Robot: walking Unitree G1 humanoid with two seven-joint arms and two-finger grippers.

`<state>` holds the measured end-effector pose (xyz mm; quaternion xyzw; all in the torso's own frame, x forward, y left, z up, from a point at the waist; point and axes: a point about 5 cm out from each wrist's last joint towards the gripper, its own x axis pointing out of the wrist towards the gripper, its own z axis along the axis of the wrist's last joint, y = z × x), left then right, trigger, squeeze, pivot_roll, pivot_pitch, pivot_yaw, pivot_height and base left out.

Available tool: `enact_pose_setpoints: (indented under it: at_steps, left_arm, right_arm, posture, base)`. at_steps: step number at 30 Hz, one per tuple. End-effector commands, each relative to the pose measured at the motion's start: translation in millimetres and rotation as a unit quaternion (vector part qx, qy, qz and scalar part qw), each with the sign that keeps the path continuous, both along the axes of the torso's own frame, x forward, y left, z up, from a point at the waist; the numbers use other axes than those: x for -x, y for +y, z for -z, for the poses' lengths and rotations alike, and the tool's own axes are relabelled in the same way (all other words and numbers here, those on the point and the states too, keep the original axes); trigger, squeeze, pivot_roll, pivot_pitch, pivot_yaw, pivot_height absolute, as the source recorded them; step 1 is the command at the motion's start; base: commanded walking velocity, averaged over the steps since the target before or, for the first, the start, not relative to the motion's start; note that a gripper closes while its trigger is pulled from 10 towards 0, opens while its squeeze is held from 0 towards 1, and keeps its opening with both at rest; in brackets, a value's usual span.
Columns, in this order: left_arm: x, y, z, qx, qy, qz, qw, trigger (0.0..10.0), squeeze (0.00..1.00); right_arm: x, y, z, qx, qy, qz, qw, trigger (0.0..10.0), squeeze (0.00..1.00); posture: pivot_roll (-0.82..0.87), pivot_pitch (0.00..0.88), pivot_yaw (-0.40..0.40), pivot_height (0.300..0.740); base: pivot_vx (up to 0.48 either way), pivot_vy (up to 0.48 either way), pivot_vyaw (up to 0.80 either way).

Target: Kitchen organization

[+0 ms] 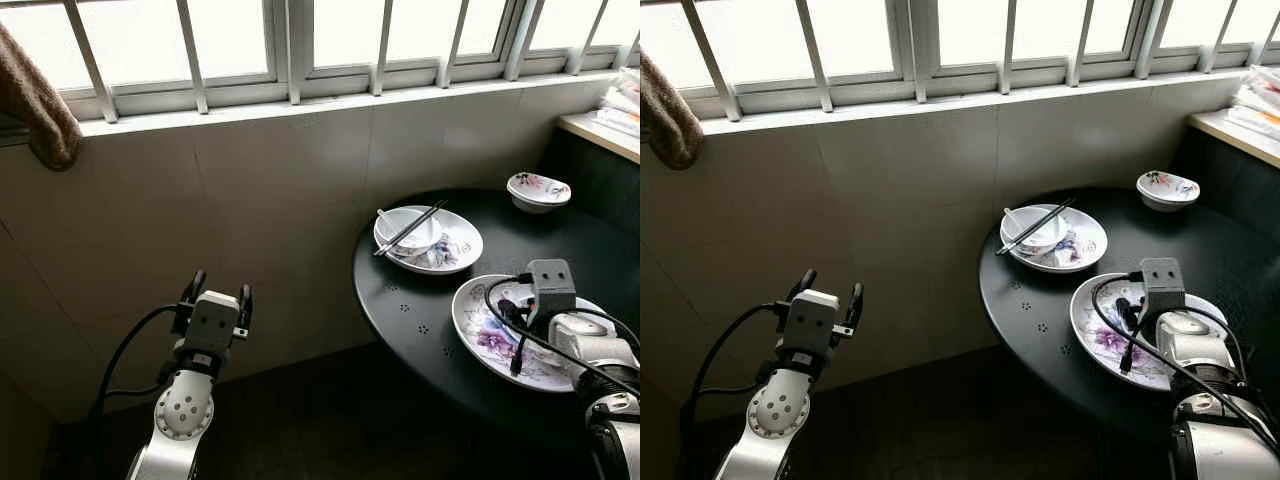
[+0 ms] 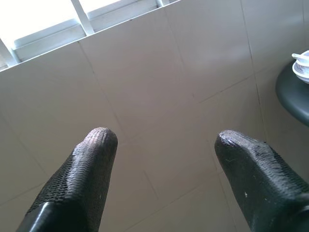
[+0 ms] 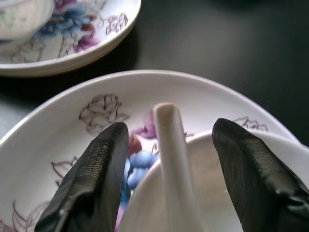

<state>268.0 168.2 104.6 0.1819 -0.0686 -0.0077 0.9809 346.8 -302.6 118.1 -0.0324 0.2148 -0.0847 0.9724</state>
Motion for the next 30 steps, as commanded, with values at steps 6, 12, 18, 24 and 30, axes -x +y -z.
enact_pose_setpoints:
  at_steps: [6,12,18,24,30]
  left_arm:
    - [-2.0,-0.3,-1.9,-0.007,-0.006,0.001,1.000,10.0,0.00]
    - [-1.5,0.2,-1.8,-0.008,-0.007,-0.001,1.000,10.0,0.00]
    - [-0.2,1.1,-0.1,-0.009,-0.005,-0.002,1.000,10.0,0.00]
    - [-1.6,-2.6,0.3,-0.007,-0.005,0.002,1.000,10.0,0.00]
    - [-0.5,1.8,1.5,-0.009,-0.002,0.000,1.000,10.0,0.00]
  right_arm:
    - [-11.3,13.6,-16.6,-0.022,-0.062,-0.019,0.998,10.0,0.00]
    - [-9.8,11.6,-16.4,-0.017,-0.061,-0.010,0.998,10.0,0.00]
    - [-6.1,0.6,-28.0,0.053,-0.061,0.081,0.993,10.0,0.00]
    - [-2.0,18.5,-16.0,0.050,-0.051,0.089,0.993,10.0,0.00]
    - [13.8,9.1,-6.1,0.084,-0.030,0.156,0.984,10.0,0.00]
  posture:
    - [-0.04,0.000,0.003,0.740]
    - [-0.04,0.000,0.003,0.740]
    - [-0.05,0.000,0.000,0.740]
    - [-0.05,0.000,0.001,0.740]
    - [-0.06,0.000,-0.001,0.740]
  base:
    - [0.000,0.000,0.00]
    - [0.000,0.000,0.00]
    - [0.000,0.000,0.00]
    - [0.000,0.000,0.00]
    - [0.000,0.000,0.00]
